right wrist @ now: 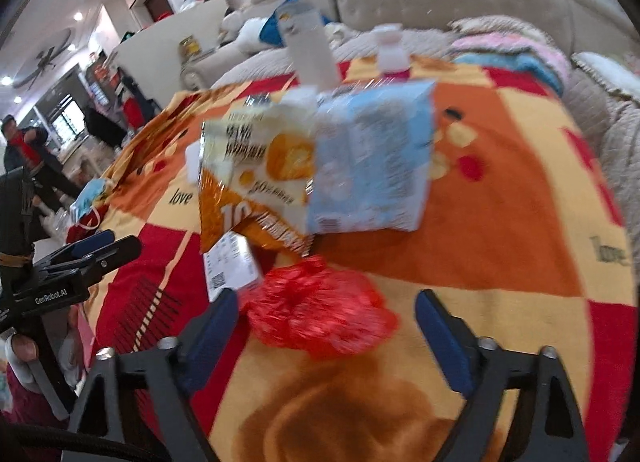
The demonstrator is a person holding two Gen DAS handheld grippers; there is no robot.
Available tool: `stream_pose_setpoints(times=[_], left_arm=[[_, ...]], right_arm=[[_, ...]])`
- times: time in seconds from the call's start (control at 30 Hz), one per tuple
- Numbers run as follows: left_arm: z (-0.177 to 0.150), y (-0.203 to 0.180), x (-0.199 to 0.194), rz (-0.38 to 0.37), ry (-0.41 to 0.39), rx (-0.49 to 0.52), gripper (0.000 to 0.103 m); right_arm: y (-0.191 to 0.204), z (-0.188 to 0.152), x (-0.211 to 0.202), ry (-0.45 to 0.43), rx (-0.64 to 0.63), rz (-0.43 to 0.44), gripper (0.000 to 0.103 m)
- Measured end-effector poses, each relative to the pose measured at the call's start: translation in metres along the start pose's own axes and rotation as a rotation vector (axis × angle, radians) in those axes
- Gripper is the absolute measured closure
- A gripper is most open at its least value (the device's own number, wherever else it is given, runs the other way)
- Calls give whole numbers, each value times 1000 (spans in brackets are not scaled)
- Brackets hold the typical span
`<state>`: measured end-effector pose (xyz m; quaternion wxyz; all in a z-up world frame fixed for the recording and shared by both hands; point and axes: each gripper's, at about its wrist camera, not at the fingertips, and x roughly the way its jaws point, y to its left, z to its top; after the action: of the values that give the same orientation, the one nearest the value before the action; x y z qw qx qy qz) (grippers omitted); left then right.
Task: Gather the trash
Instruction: 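Grasp the red plastic bag with the right tool while the left grasps the yellow snack bag, then carry both bags over the black bin and open both tools to drop them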
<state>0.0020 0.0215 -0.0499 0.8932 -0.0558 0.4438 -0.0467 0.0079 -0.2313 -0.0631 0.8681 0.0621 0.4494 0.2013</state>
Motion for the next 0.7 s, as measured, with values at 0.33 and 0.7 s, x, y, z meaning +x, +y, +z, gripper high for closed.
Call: stream_pose_setpoints(times=[0.33,0.7], left_arm=[[26,-40,8,-60,-41,35,1],[54,-93,51,-102,54,122,73]], right_arm=[[-15,-5,-9,-74,18,59,70],[-59,-7,-58,-151,99,2,70]])
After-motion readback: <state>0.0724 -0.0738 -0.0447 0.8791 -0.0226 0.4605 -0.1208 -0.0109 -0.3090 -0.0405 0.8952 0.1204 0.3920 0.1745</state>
